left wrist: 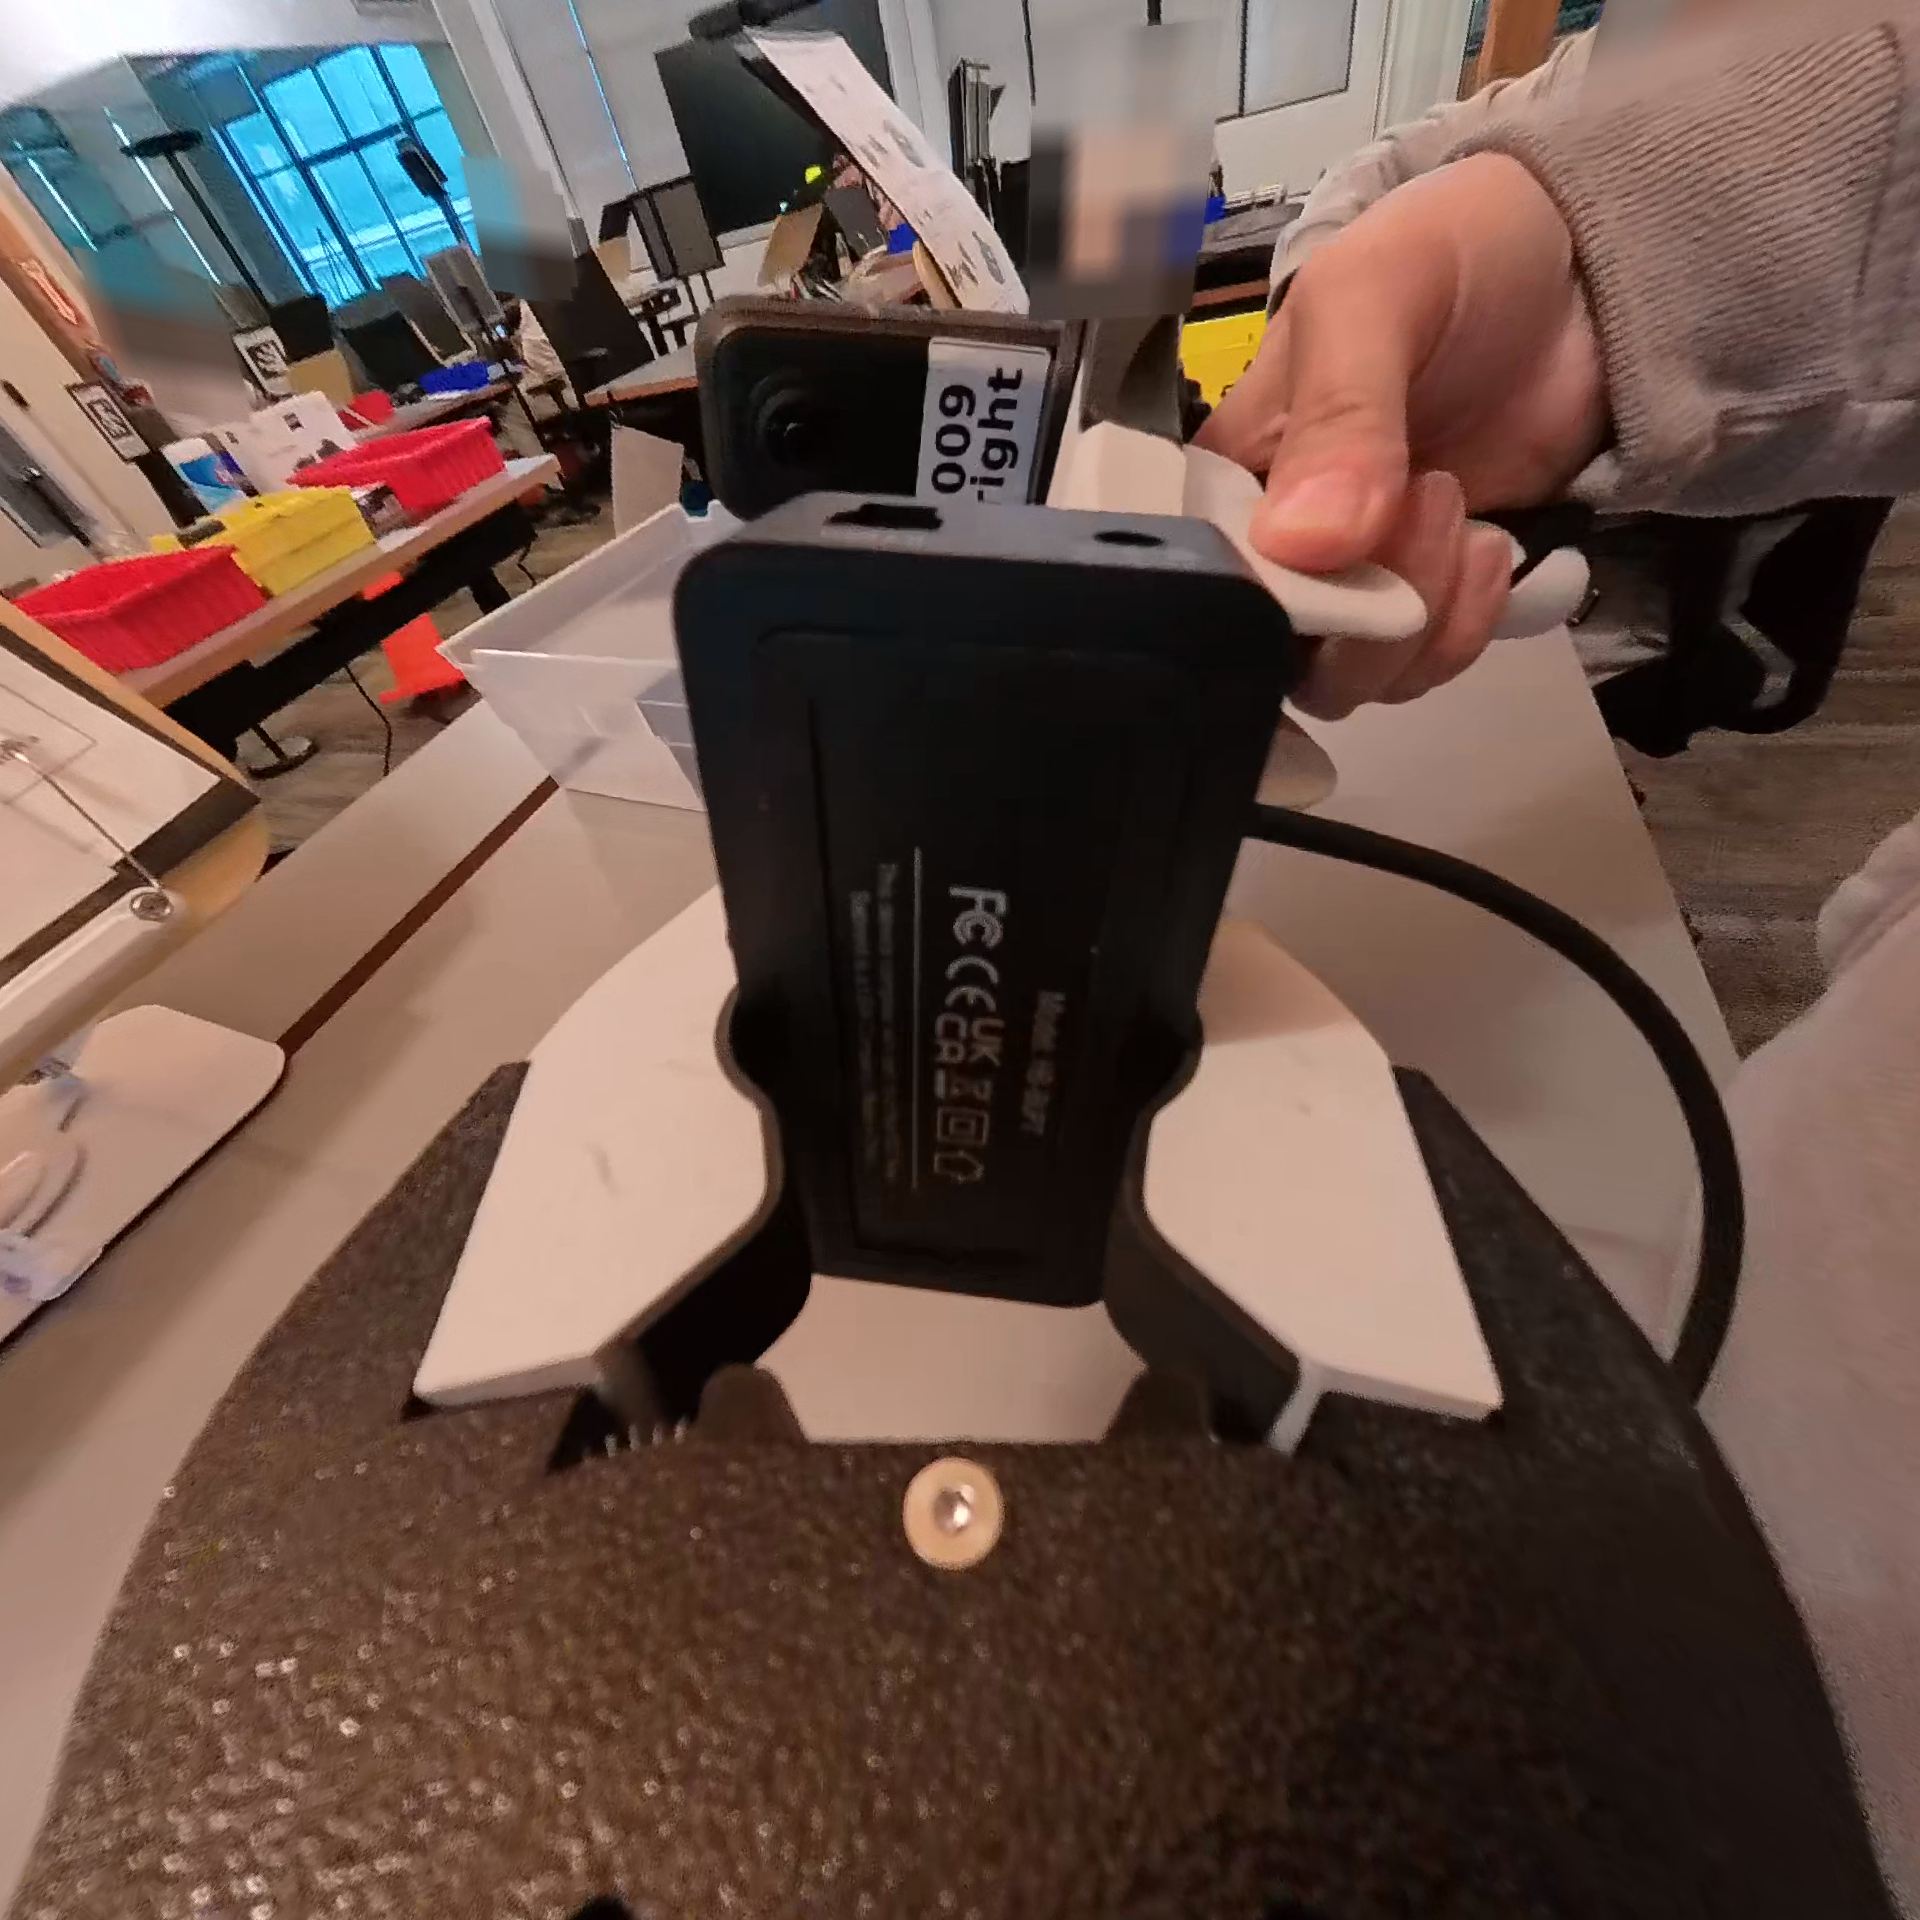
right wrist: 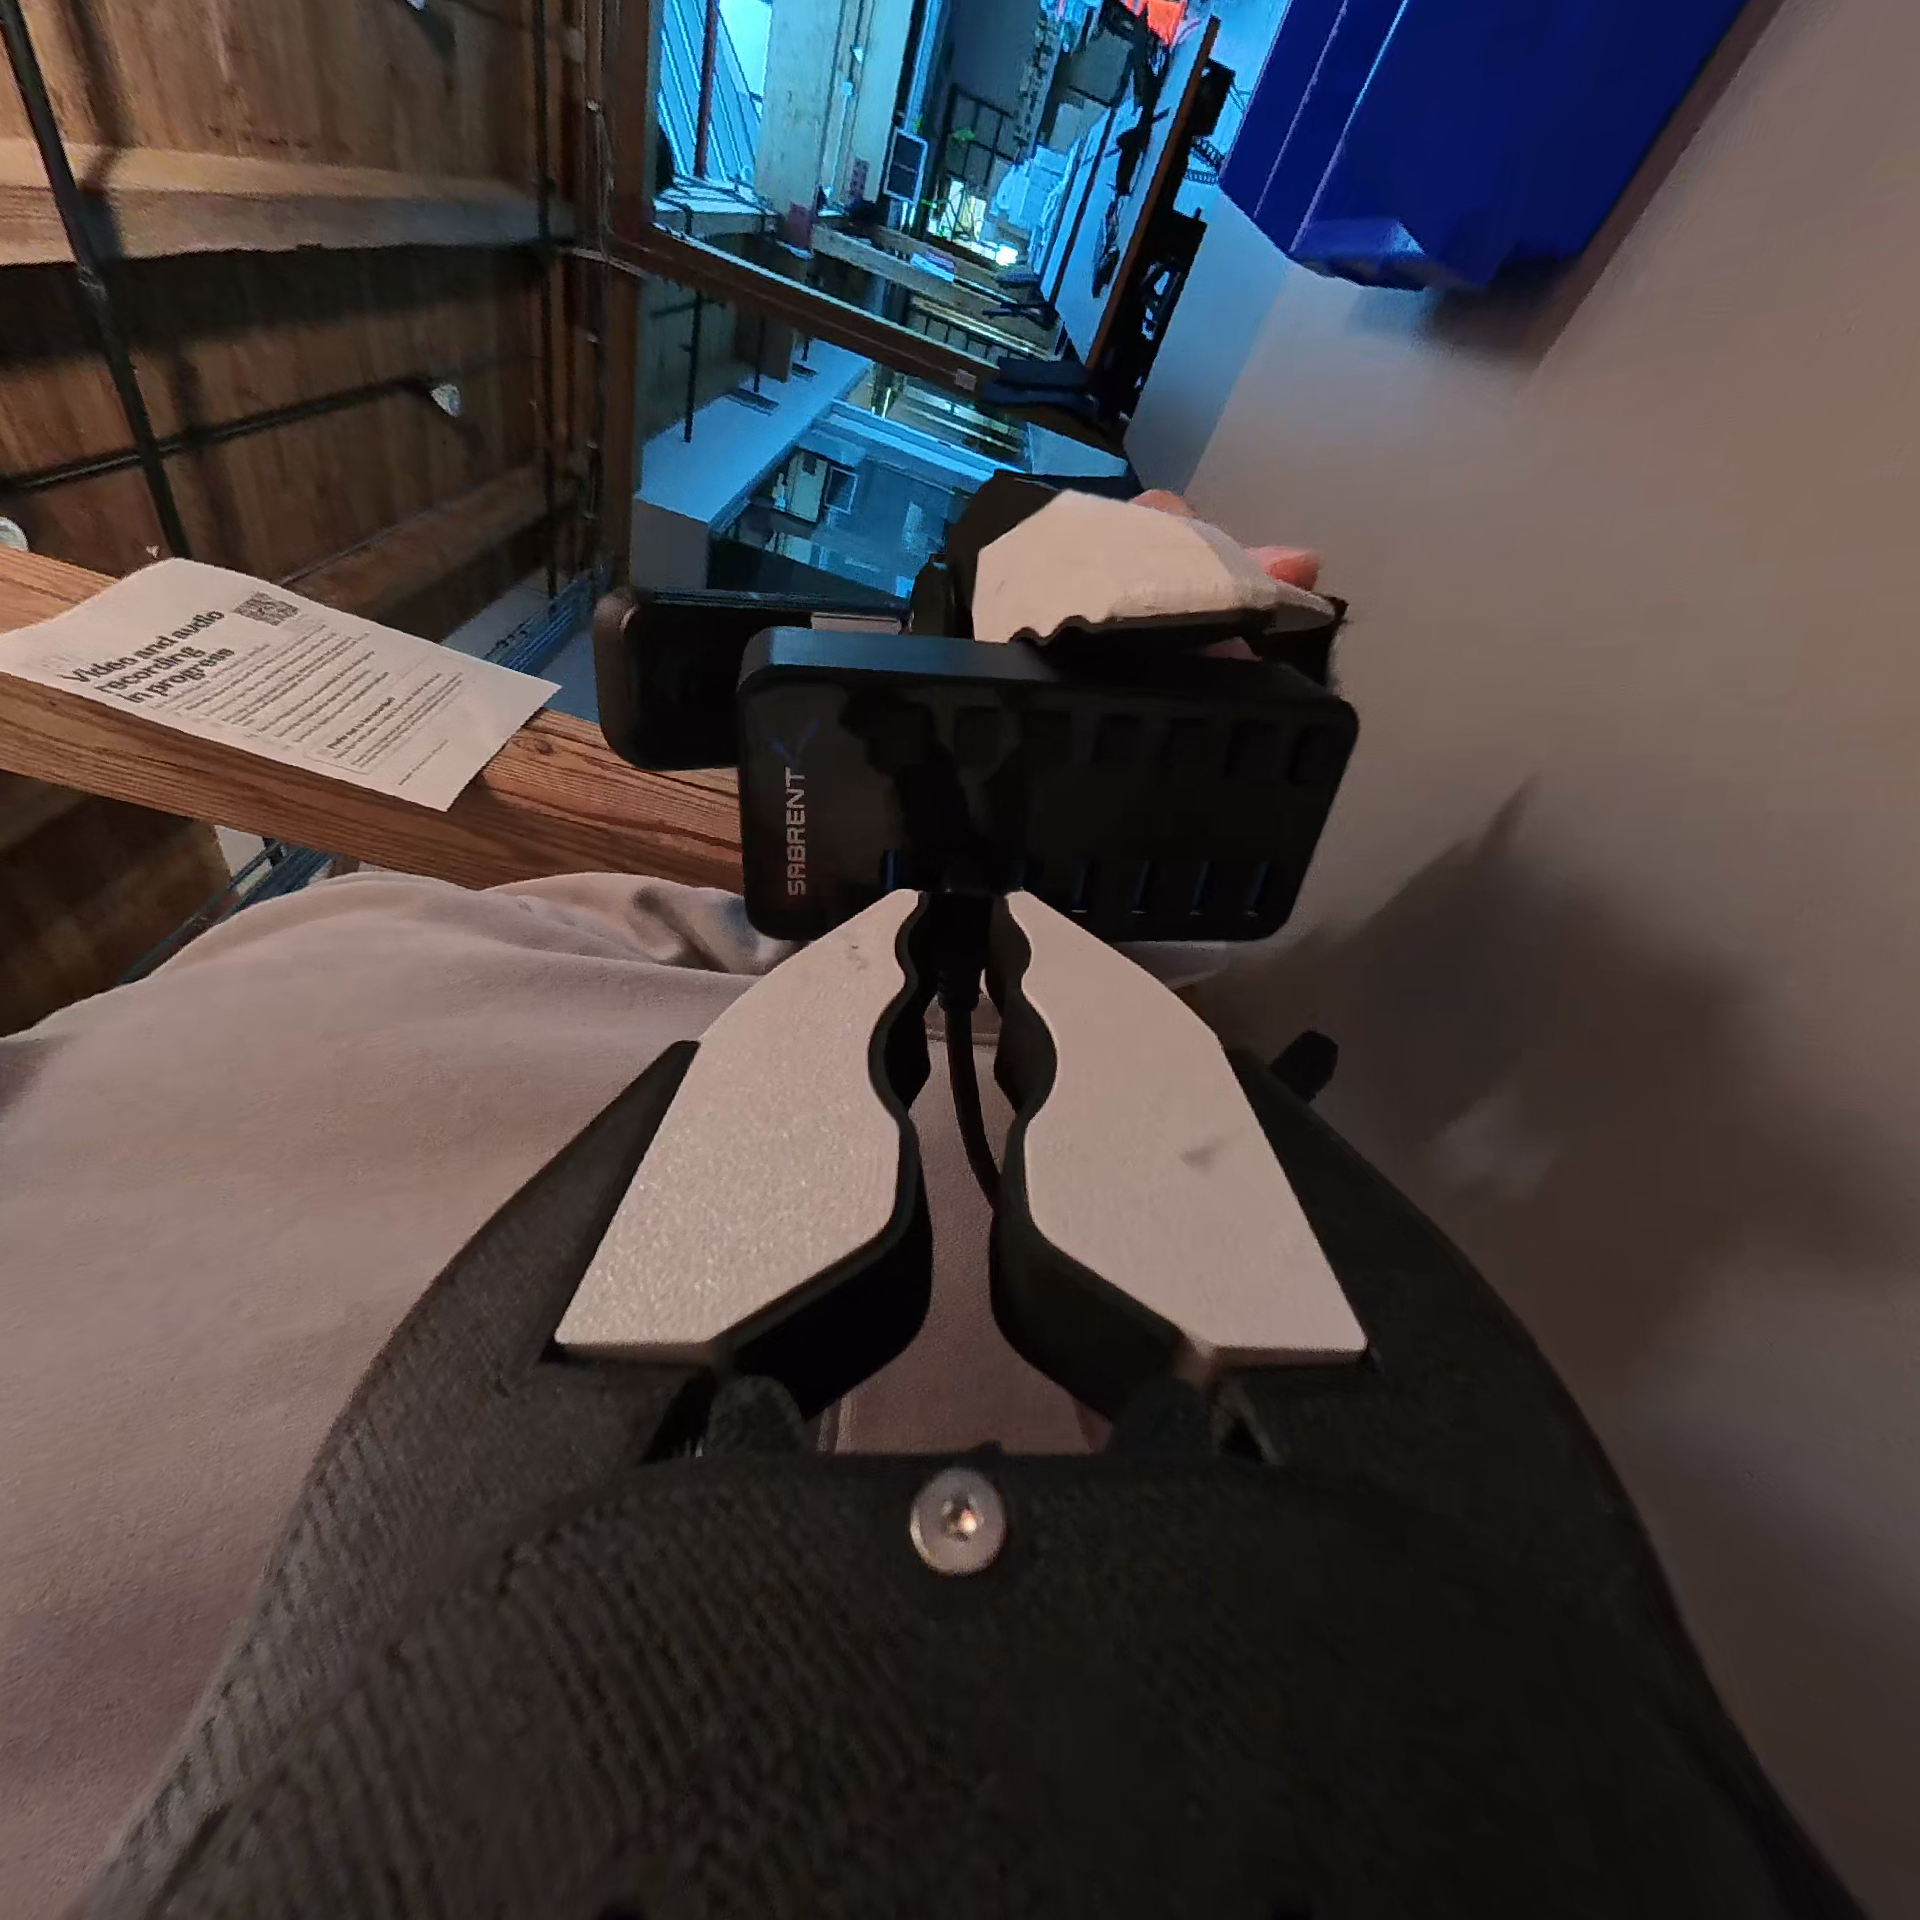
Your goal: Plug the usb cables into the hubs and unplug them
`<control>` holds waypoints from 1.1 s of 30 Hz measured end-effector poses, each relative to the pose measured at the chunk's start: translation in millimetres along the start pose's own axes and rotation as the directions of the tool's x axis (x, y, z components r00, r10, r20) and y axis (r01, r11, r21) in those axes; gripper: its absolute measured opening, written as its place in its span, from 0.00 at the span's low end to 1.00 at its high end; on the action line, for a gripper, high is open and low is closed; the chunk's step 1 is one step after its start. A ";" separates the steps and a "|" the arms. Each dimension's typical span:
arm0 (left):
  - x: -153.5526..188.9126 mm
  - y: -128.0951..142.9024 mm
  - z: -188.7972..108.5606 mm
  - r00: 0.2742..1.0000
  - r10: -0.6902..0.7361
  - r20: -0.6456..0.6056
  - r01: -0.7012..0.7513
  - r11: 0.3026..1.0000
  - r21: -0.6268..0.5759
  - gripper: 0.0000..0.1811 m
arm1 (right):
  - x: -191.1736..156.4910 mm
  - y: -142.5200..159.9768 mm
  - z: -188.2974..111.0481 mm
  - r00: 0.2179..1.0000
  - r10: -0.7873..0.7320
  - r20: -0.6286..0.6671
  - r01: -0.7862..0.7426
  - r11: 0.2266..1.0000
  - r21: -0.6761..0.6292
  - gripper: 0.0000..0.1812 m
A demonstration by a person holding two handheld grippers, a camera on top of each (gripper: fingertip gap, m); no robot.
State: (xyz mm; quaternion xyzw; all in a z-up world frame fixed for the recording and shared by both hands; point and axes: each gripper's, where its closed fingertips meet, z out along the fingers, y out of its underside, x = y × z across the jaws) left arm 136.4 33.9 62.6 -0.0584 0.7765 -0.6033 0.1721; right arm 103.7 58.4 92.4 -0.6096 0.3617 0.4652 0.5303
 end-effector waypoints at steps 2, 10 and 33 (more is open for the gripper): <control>2.9 -0.8 -0.6 1.000 0.001 -0.006 -0.001 1.000 0.009 0.39 | 1.6 3.4 -1.7 1.000 0.016 0.006 -0.016 1.000 -0.015 0.06; 7.9 -2.8 -4.6 0.997 -0.048 -0.067 0.048 0.999 0.006 0.39 | -3.7 1.4 3.9 0.999 0.032 0.036 -0.033 0.999 0.014 0.05; 4.4 8.8 2.4 0.999 0.006 0.040 -0.002 0.996 -0.091 0.39 | 7.1 2.5 -0.9 0.987 -0.111 -0.114 0.109 0.994 -0.020 0.05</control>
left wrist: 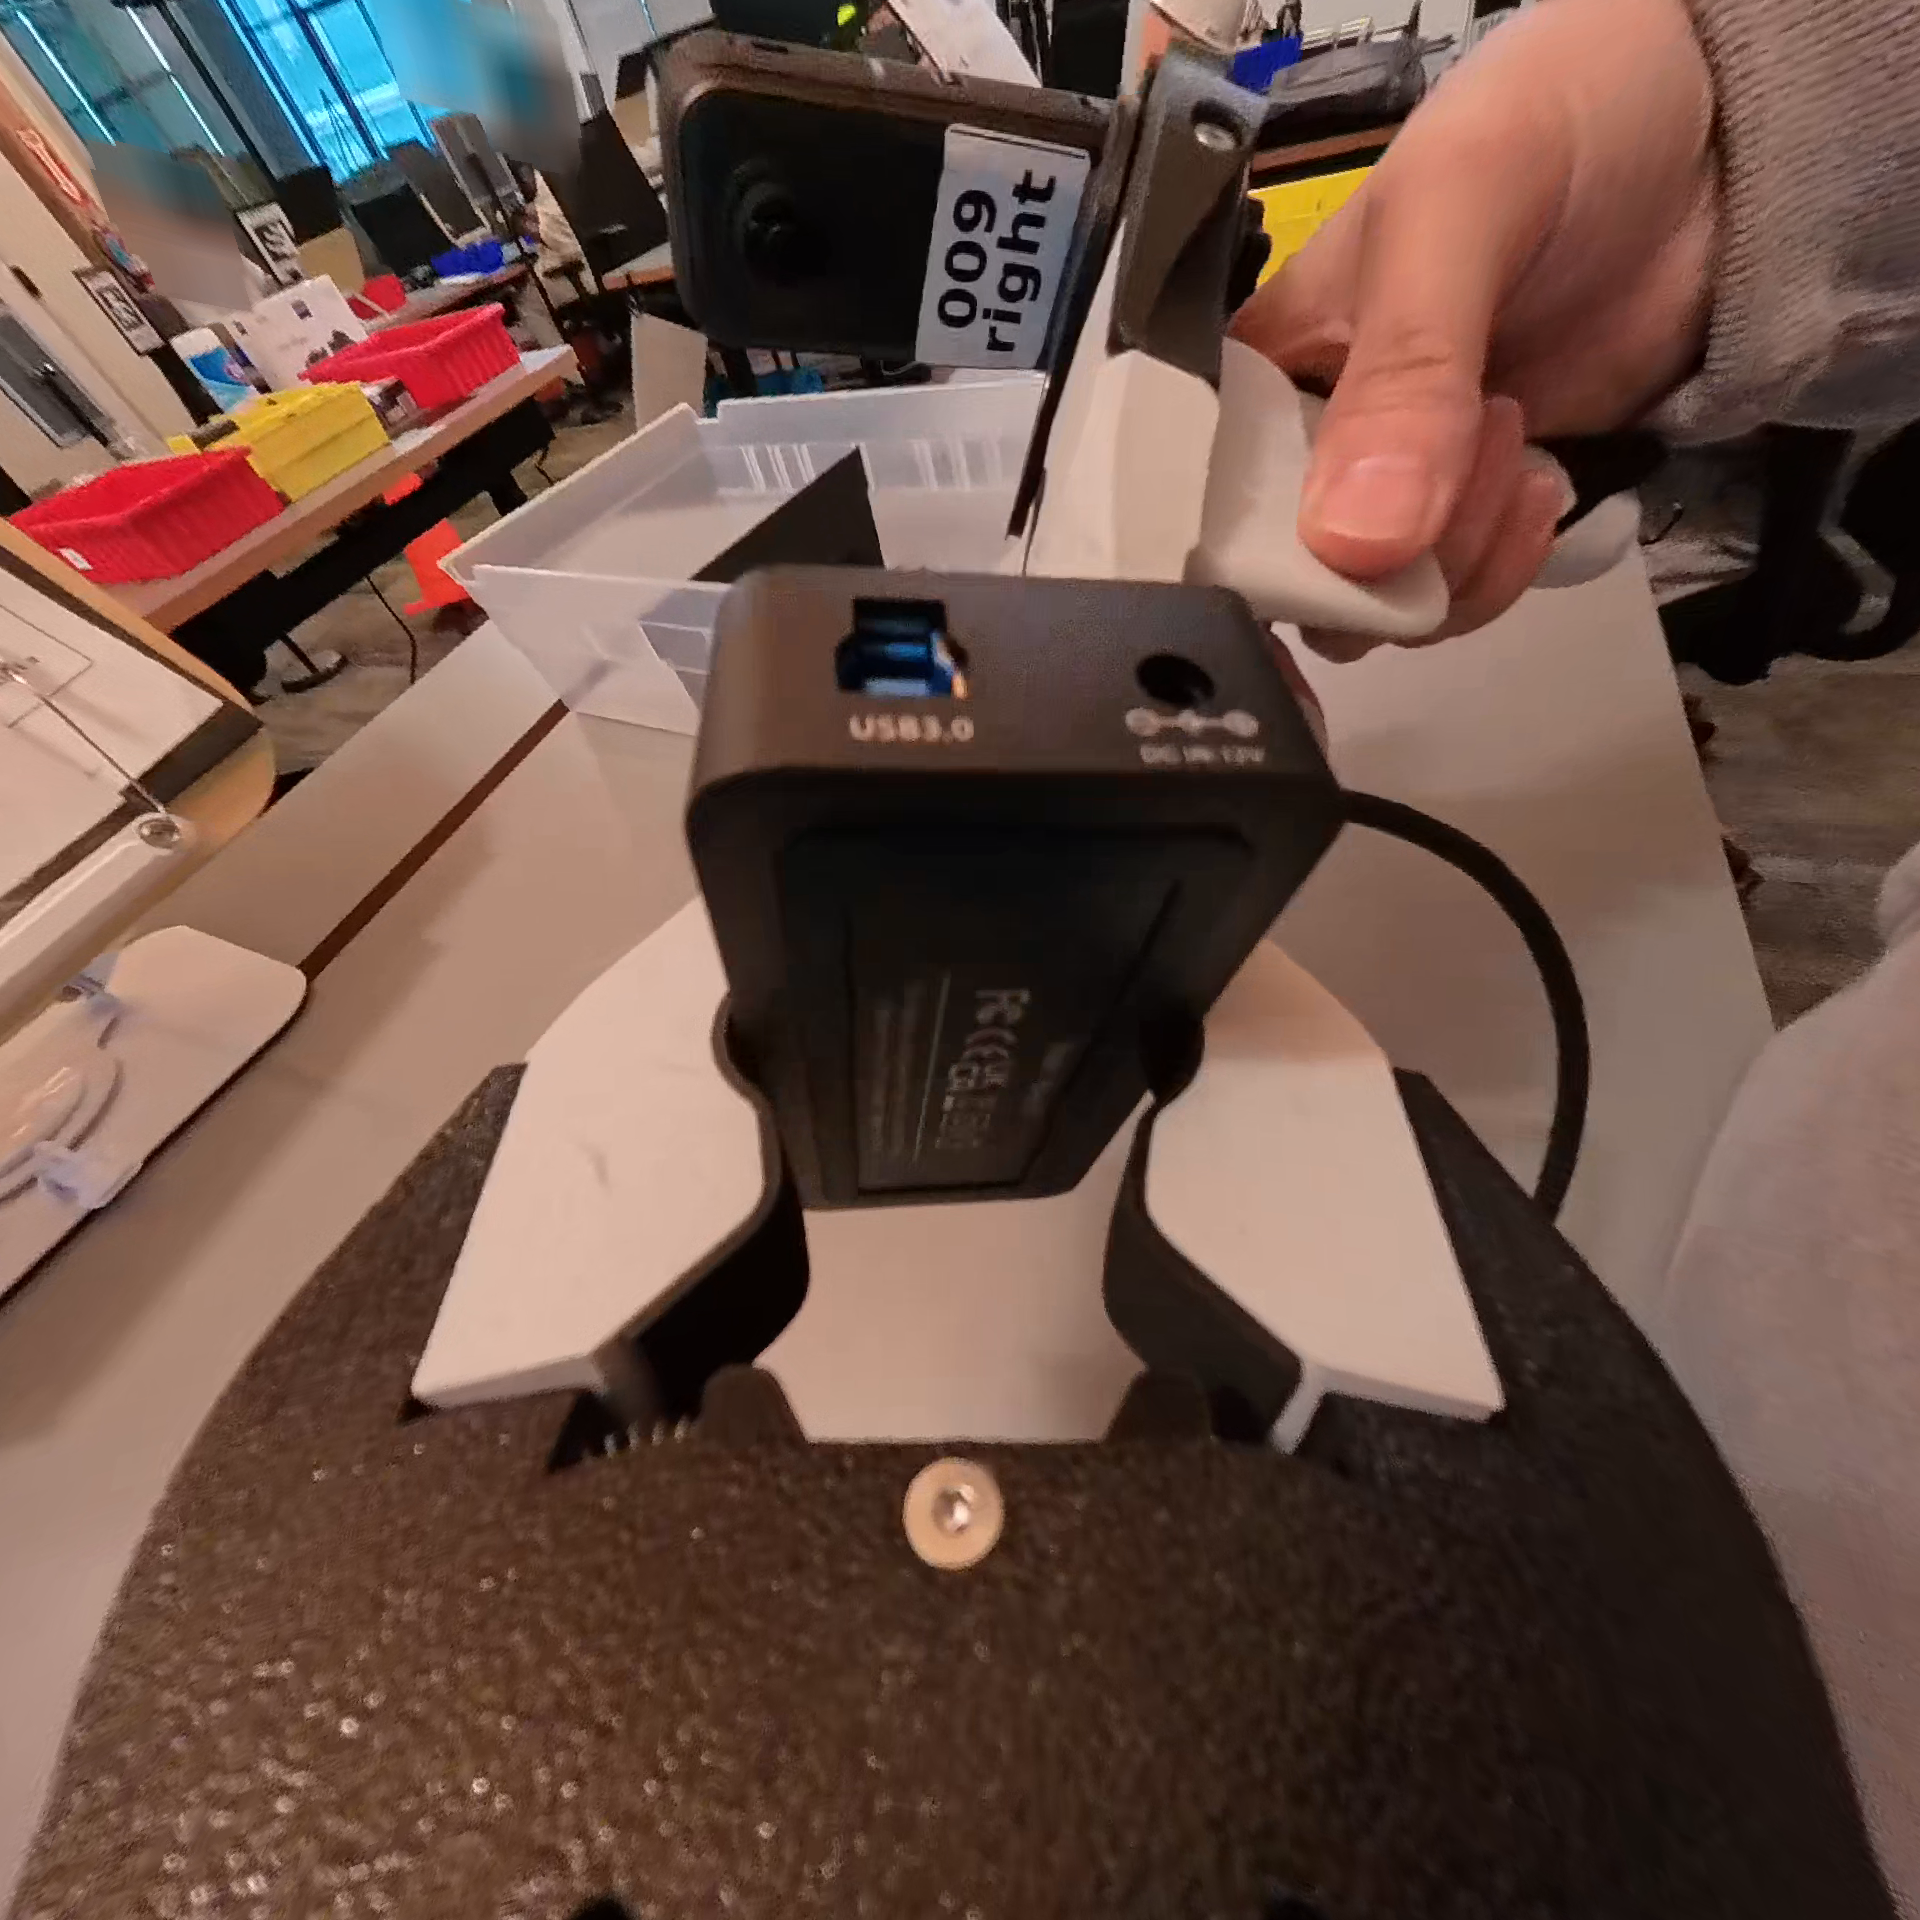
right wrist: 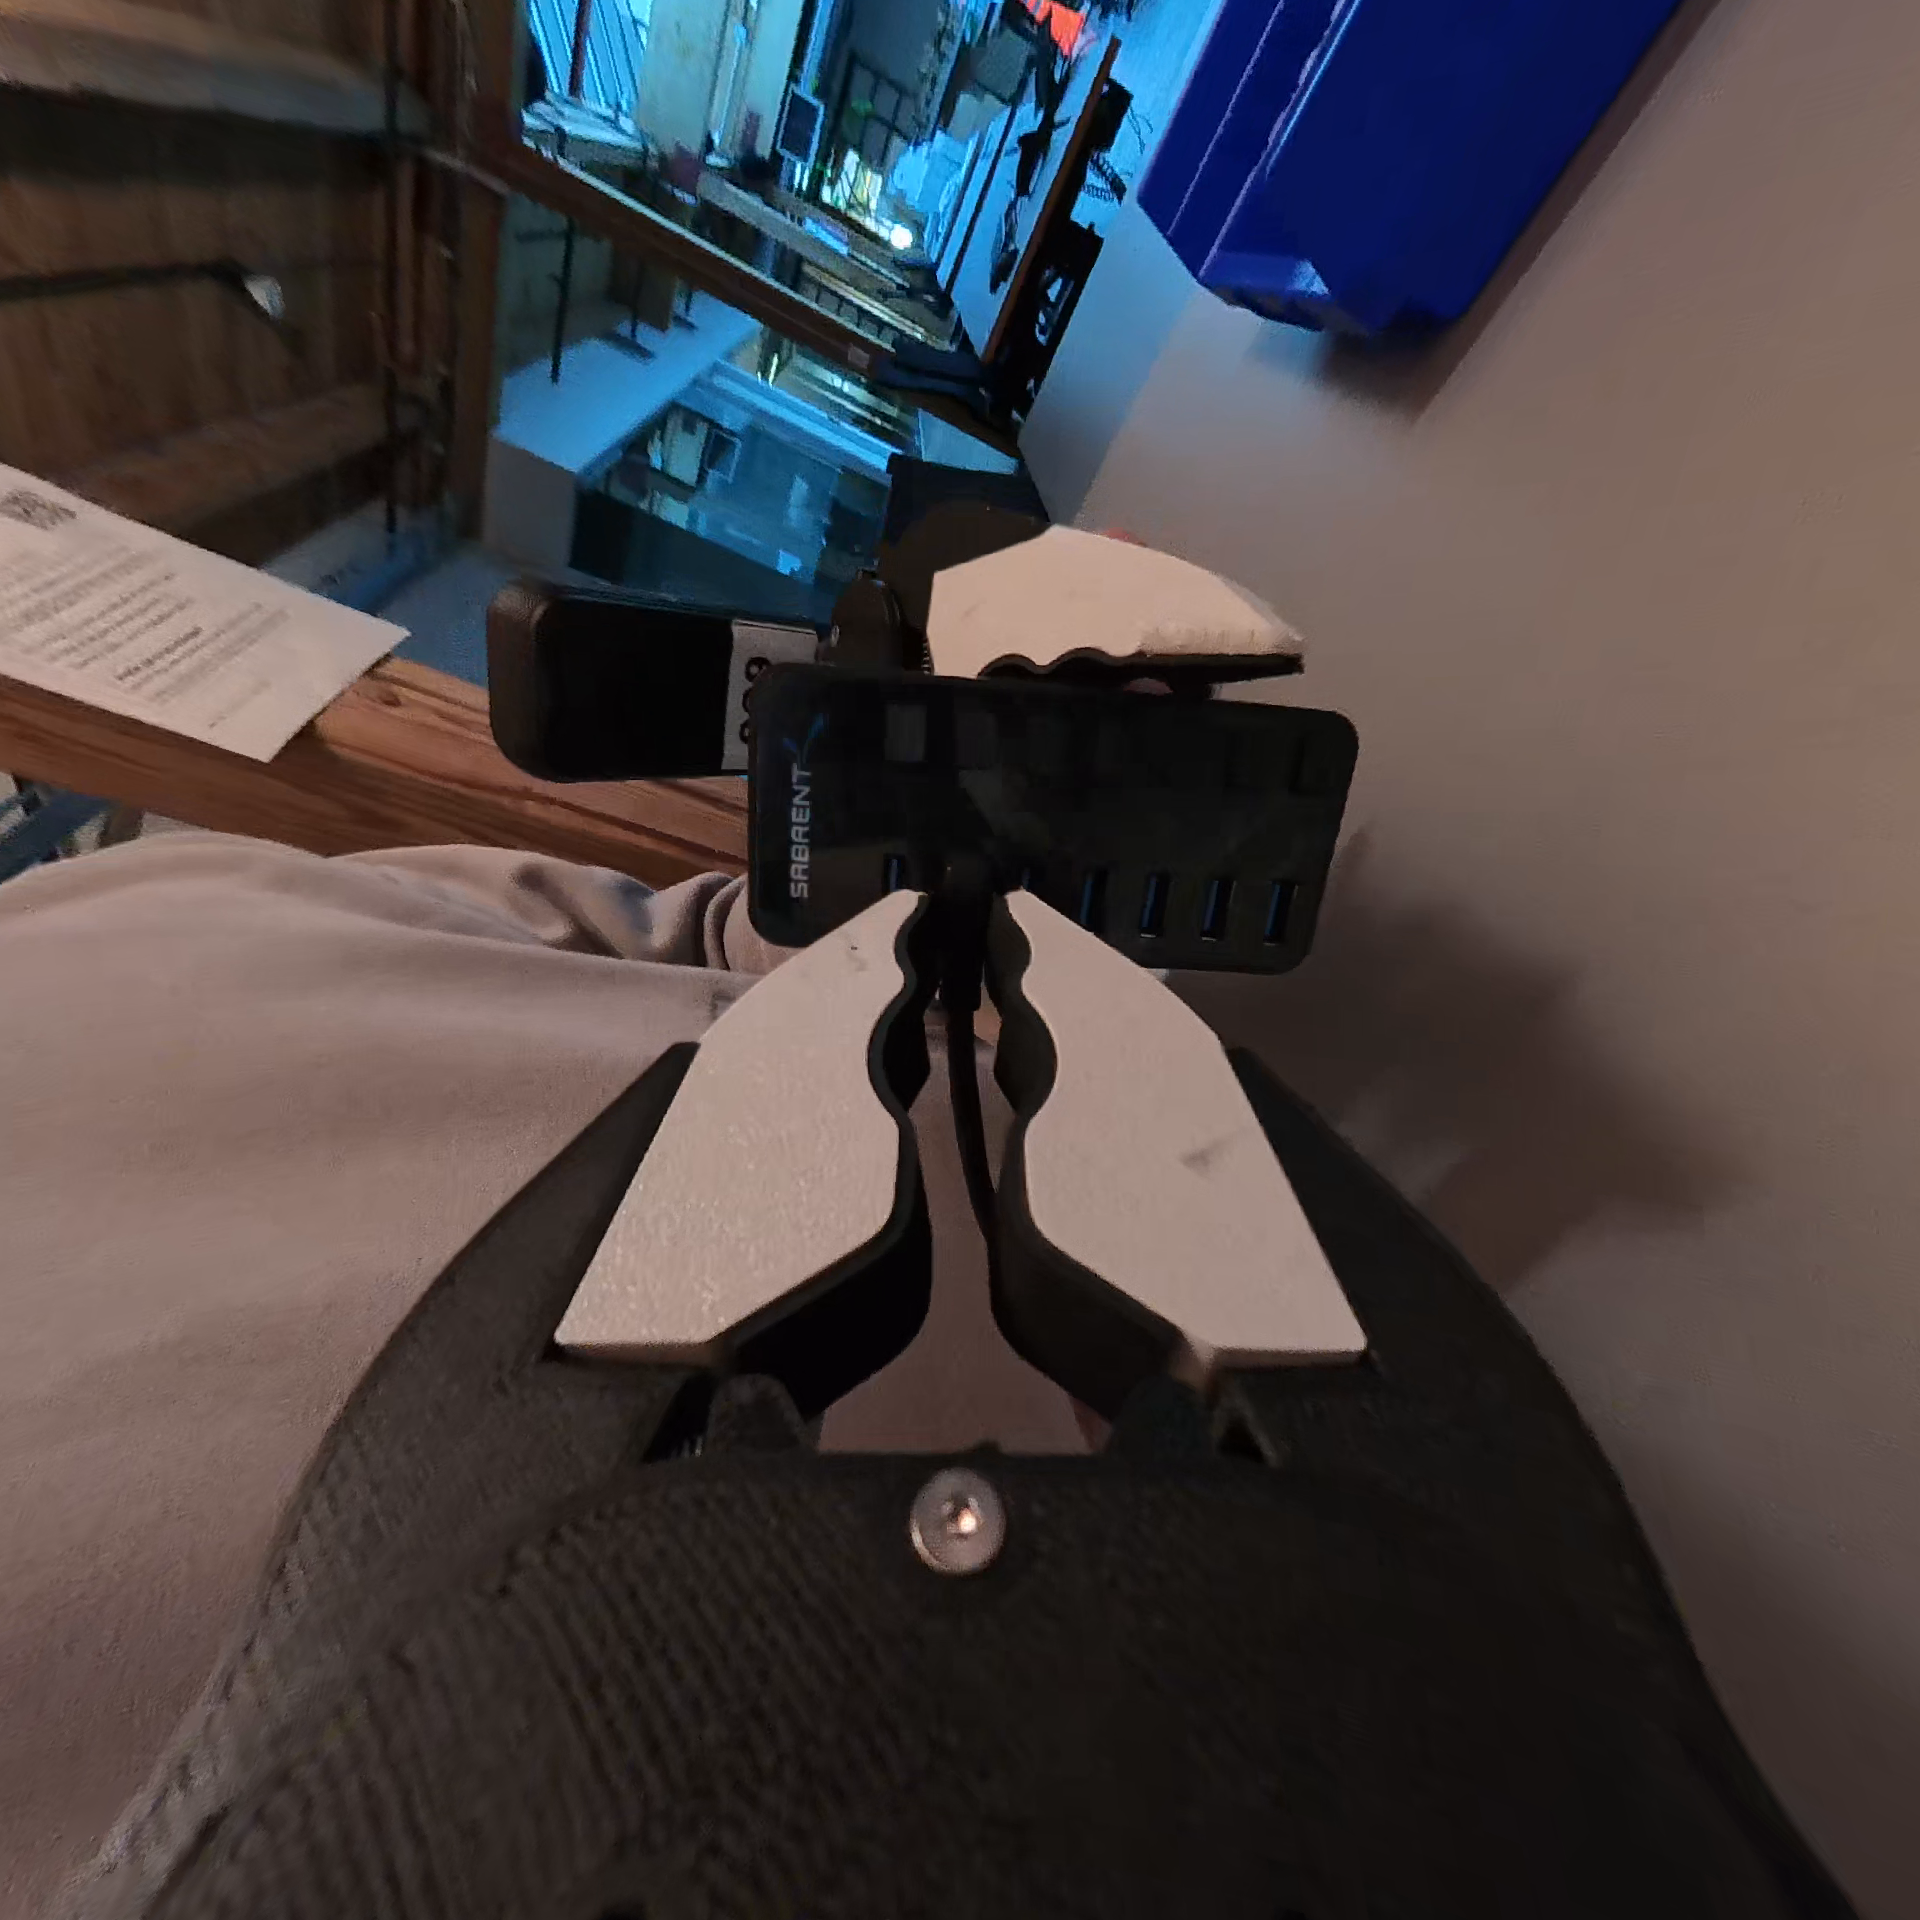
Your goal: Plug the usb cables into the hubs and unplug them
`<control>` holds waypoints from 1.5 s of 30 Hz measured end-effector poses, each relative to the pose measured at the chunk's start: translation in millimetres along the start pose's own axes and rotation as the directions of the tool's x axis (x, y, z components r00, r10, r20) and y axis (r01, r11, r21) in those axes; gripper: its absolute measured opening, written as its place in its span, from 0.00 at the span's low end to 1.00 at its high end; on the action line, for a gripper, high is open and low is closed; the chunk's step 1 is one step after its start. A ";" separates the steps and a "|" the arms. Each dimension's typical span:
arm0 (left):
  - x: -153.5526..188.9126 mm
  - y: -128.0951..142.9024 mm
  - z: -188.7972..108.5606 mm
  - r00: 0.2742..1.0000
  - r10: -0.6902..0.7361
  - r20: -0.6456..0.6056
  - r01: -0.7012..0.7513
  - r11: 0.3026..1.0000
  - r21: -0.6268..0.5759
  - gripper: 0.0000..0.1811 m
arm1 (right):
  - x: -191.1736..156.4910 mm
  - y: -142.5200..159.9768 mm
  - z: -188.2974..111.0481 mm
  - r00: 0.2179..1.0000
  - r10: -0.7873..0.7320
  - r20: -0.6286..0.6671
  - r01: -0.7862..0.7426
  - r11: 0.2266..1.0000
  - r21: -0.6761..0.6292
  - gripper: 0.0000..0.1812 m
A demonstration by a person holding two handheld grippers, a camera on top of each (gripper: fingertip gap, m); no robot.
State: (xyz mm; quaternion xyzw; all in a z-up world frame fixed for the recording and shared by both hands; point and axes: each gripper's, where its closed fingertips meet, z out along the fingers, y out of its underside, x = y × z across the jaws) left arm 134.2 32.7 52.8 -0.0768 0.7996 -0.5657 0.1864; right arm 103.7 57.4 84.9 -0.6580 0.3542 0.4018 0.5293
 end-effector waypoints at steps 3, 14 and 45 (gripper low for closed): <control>0.1 -4.4 3.1 0.999 0.039 0.010 -0.039 0.999 0.000 0.39 | -1.1 0.7 -6.2 1.000 0.007 0.003 -0.007 0.999 -0.038 0.05; -0.6 -22.0 1.5 0.998 0.058 0.033 -0.060 0.996 0.061 0.39 | -10.2 -1.2 -14.8 0.983 0.113 0.142 -0.120 0.992 0.038 0.05; -14.1 -18.6 -10.1 0.988 -0.137 0.074 0.125 0.980 0.152 0.36 | -17.7 -16.5 -8.5 0.981 0.110 0.158 -0.151 0.948 0.281 0.05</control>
